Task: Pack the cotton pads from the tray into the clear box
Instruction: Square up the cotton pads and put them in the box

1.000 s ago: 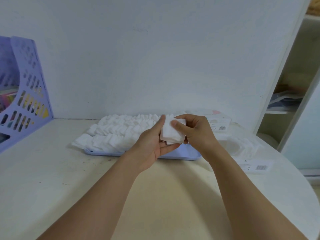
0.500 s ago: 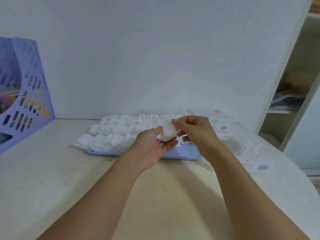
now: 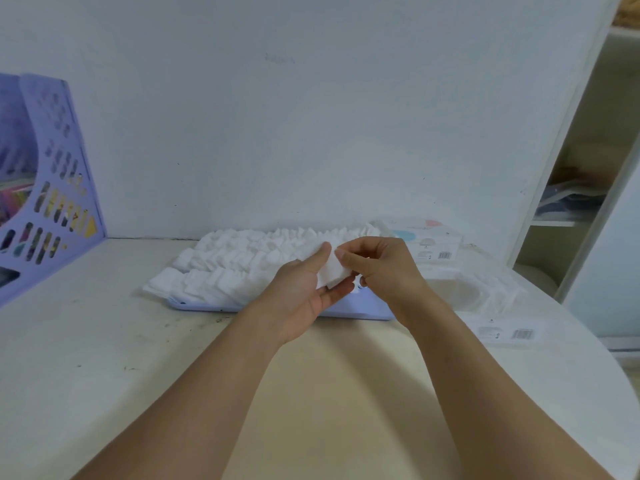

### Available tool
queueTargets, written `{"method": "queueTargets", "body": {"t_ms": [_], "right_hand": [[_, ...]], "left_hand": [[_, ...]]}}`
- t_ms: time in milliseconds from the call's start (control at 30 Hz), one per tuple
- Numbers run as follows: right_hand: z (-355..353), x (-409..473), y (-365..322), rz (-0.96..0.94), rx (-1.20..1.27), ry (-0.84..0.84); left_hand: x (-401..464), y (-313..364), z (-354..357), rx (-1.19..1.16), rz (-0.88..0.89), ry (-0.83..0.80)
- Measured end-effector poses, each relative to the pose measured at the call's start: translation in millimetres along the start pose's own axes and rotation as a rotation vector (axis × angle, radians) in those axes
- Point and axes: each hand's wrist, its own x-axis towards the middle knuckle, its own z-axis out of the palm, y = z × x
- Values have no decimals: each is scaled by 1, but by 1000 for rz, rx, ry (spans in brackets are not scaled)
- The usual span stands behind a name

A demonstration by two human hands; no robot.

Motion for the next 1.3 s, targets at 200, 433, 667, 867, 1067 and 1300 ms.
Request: {"method": "queueTargets", "body": {"t_ms": [200, 433, 667, 867, 1067, 1300], "right_hand": [[-3, 3, -3, 134, 45, 156], [-6, -2, -5, 267, 165, -84], [-3, -3, -4, 226, 130, -137], [-3, -1, -5, 226, 243, -160], [-5, 2, -10, 248, 281, 92], [-11, 1, -22, 224, 620, 45]], "left_hand": [[0, -1, -2, -104, -29, 4], [2, 1, -7, -197, -91, -35], [-3, 0, -2, 22, -73, -29], [0, 0, -4, 8, -105, 95], [0, 2, -3, -40, -101, 154], [0, 0, -2, 72, -29, 247]]}}
